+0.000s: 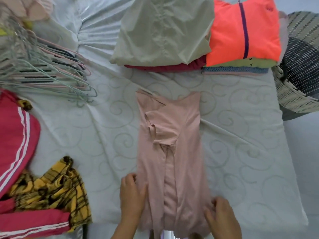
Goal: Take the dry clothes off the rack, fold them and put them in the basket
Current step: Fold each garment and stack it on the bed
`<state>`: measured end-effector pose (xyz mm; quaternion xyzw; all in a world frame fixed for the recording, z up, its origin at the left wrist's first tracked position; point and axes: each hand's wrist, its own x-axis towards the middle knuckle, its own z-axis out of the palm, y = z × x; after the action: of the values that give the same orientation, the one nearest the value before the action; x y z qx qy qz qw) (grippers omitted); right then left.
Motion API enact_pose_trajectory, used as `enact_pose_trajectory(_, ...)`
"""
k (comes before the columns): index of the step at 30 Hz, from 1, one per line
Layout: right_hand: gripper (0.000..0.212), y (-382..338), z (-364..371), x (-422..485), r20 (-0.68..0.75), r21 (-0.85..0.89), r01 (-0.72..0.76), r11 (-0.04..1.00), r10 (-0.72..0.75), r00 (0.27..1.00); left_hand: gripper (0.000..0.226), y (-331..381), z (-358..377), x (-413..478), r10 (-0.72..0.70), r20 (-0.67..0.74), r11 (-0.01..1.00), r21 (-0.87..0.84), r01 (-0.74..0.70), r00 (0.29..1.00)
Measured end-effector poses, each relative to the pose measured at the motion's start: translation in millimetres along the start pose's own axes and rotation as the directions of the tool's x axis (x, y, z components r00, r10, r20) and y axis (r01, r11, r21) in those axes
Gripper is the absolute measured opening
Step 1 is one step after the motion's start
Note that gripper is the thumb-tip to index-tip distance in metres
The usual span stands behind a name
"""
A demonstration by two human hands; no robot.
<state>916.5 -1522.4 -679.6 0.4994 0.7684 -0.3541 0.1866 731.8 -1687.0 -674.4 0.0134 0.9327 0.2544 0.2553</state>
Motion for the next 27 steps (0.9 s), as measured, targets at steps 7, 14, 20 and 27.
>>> enact_pose_trajectory(7, 0.051, -79, -3, 89, -0.251, -0.399, 0.528, 0.750, -0.643, 0.723, 0.028, 105, 7, 104, 0.074, 0.150, 0.976, -0.215, -0.040, 0.986)
enact_pose_trajectory(14, 0.037, -115, -50, 151, -0.382, -0.159, 0.475, 0.865, -0.498, 0.779, 0.022, 95, -20, 164, 0.032, -0.012, 0.999, -0.021, -0.032, 0.999)
enact_pose_trajectory(20, 0.020, -181, -94, 220, -0.016, 0.661, -0.029, 0.750, 0.053, 0.998, 0.017, 137, -34, 222, -0.096, 0.252, 0.802, -0.553, 0.225, 0.963)
enact_pose_trajectory(27, 0.019, -219, -148, 237, -0.146, 0.710, 0.139, 0.690, -0.049, 0.988, 0.025, 190, -85, 250, 0.022, 0.210, 0.761, -0.637, 0.120, 0.977)
